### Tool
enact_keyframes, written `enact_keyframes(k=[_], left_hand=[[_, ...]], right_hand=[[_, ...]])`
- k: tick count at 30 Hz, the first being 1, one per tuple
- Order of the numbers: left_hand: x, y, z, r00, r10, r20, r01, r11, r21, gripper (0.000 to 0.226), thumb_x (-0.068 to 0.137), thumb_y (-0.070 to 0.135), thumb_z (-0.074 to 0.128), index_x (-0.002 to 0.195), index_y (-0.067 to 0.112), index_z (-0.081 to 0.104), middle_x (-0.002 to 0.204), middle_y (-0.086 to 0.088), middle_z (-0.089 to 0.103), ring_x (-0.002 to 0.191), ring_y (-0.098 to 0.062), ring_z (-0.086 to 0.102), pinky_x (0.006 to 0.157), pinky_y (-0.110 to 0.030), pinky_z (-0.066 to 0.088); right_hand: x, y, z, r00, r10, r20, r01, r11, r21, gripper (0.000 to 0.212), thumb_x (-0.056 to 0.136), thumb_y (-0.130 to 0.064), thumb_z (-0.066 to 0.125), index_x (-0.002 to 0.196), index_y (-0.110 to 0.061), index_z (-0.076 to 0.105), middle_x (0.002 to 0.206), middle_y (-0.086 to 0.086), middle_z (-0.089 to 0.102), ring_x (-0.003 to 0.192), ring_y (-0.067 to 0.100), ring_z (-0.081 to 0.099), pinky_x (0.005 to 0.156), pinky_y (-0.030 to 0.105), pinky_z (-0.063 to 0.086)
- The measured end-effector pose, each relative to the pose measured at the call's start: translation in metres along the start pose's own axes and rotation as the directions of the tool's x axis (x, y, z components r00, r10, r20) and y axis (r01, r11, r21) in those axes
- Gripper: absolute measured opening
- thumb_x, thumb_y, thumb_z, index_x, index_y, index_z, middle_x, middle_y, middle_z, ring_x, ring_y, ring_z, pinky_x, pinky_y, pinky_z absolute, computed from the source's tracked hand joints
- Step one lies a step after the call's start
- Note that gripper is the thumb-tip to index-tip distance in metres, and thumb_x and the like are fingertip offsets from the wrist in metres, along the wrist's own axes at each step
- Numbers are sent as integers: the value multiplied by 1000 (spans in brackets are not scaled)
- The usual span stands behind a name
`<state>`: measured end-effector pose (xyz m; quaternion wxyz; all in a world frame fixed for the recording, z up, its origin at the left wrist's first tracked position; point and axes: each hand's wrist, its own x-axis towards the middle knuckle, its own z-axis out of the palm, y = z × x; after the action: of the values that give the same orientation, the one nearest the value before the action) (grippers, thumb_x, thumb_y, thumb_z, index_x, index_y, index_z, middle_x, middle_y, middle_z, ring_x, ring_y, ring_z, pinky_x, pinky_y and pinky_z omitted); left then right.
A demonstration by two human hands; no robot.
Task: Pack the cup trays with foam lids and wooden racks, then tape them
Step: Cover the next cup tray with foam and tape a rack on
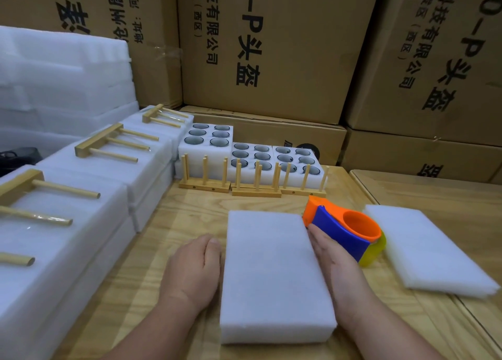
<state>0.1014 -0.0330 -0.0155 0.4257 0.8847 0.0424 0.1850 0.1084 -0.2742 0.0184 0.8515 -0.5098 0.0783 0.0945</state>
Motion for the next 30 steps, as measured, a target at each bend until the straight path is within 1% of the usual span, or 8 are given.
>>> enact_keyframes(k=[2, 3, 6, 10, 13, 16, 24, 30], left_hand=[[3, 4, 1, 993, -88, -83, 106, 963, 248, 24, 94, 28, 42, 95, 30, 66, 106, 8, 69, 109, -22, 58, 98, -43, 43], [5, 6, 3, 990, -124, -67, 140, 927, 349, 31, 96, 25, 42, 117, 32, 64, 130, 8, 62, 128, -20, 50, 110, -41, 36], [11, 7, 12, 983, -168, 79, 106, 856, 505, 50, 103, 30, 29, 152, 37, 35, 166, 9, 25, 155, -17, 15, 125, -41, 12], [15, 5, 13, 974, -190, 120, 86, 809, 582, 54, 104, 34, 23, 158, 35, 26, 170, 6, 14, 157, -21, 8, 125, -45, 9], [15, 4, 15, 978, -177, 109, 78, 799, 596, 54, 103, 35, 22, 158, 35, 27, 170, 7, 14, 157, -20, 8, 125, -45, 9], [17, 4, 16, 981, -172, 93, 87, 809, 581, 53, 103, 37, 23, 156, 36, 28, 170, 8, 14, 157, -19, 7, 125, -45, 8], [25, -2, 18, 982, -164, 91, 94, 851, 516, 51, 103, 39, 25, 154, 40, 27, 169, 12, 13, 157, -16, 5, 124, -44, 4], [27, -3, 19, 986, -146, 78, 84, 848, 524, 52, 102, 40, 28, 154, 41, 27, 169, 13, 13, 157, -16, 5, 124, -44, 5]], right_hand=[[1, -6, 0, 985, -125, -122, 118, 991, -68, 26, 92, -28, 66, 117, -22, 71, 110, -3, 78, 99, 13, 75, 76, 31, 59], [1, -11, 1, 964, -205, -168, 181, 972, -150, 20, 97, -21, 62, 115, -20, 71, 107, -5, 79, 96, 8, 75, 74, 26, 59], [3, -31, 10, 904, -396, -160, 278, 831, -483, 20, 99, -12, 60, 104, -23, 75, 98, -12, 78, 92, -3, 71, 78, 17, 53], [21, -63, 29, 873, -488, 16, 355, 611, -708, 19, 99, -11, 60, 98, -24, 75, 92, -9, 74, 70, -15, 61, 58, 3, 44], [46, -80, 47, 861, -489, 141, 363, 394, -844, 15, 97, -21, 62, 95, -31, 73, 90, -14, 73, 85, -4, 64, 70, 17, 50], [82, -90, 61, 862, -457, 219, 345, 211, -915, 10, 96, -29, 61, 97, -36, 69, 88, -16, 69, 82, 5, 64, 66, 27, 54], [156, -95, 85, 814, -306, 494, 419, -280, -864, 29, 93, -35, 60, 121, -33, 62, 114, -15, 62, 101, 8, 58, 77, 31, 53], [181, -94, 99, 841, -190, 507, 368, -485, -793, 38, 92, -30, 60, 130, -30, 60, 126, -5, 60, 110, 21, 58, 86, 42, 54]])
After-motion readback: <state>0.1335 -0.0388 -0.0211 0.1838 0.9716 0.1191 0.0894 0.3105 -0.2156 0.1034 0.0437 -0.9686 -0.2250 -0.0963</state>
